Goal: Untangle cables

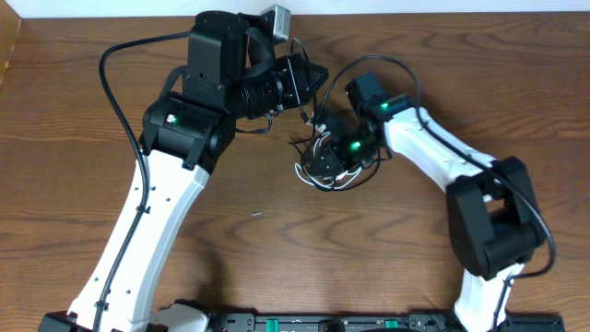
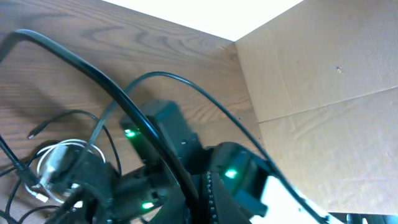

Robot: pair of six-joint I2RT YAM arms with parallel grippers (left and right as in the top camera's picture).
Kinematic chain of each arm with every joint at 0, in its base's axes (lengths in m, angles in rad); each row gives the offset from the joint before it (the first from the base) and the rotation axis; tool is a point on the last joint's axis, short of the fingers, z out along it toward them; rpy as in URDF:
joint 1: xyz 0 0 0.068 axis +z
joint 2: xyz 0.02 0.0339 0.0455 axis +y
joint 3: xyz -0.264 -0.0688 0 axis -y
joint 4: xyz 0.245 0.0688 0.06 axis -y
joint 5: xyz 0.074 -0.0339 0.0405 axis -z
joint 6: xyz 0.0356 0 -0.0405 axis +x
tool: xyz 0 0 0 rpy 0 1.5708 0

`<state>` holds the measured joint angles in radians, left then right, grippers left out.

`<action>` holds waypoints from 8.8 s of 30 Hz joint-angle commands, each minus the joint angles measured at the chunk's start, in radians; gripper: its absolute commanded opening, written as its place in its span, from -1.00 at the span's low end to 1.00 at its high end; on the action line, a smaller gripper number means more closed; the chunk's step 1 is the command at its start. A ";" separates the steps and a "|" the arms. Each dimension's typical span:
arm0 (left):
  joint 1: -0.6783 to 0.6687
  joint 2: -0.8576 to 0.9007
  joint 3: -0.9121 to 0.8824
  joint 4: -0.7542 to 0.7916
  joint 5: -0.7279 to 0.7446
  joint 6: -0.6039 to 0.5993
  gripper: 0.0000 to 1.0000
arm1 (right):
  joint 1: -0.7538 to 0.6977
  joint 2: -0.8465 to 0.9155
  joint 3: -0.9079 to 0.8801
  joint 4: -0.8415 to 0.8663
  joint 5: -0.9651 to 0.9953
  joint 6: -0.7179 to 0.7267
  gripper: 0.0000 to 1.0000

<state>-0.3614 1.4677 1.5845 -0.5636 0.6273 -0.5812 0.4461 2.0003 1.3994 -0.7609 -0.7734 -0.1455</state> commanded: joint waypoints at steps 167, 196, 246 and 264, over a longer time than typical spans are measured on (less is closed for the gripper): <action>-0.172 -0.076 -0.435 0.258 -0.512 0.340 -0.85 | -0.186 -0.378 -0.001 -0.040 -0.032 0.561 -0.26; -0.075 -0.076 -0.435 0.242 -0.219 0.103 -0.85 | -0.286 -0.518 -0.001 -0.277 0.364 0.491 -0.98; 0.387 -0.221 -0.306 0.145 -0.246 0.175 -0.85 | -0.782 -0.296 -0.001 -0.738 1.154 0.697 -0.98; 0.245 -0.220 -0.306 0.150 -0.081 0.072 -0.85 | -0.570 -0.420 0.000 -0.340 -0.216 -0.202 0.71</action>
<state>-0.1005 1.2549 1.2526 -0.4221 0.5037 -0.4389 -0.1692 1.6451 1.3945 -1.1339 -0.7254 -0.2234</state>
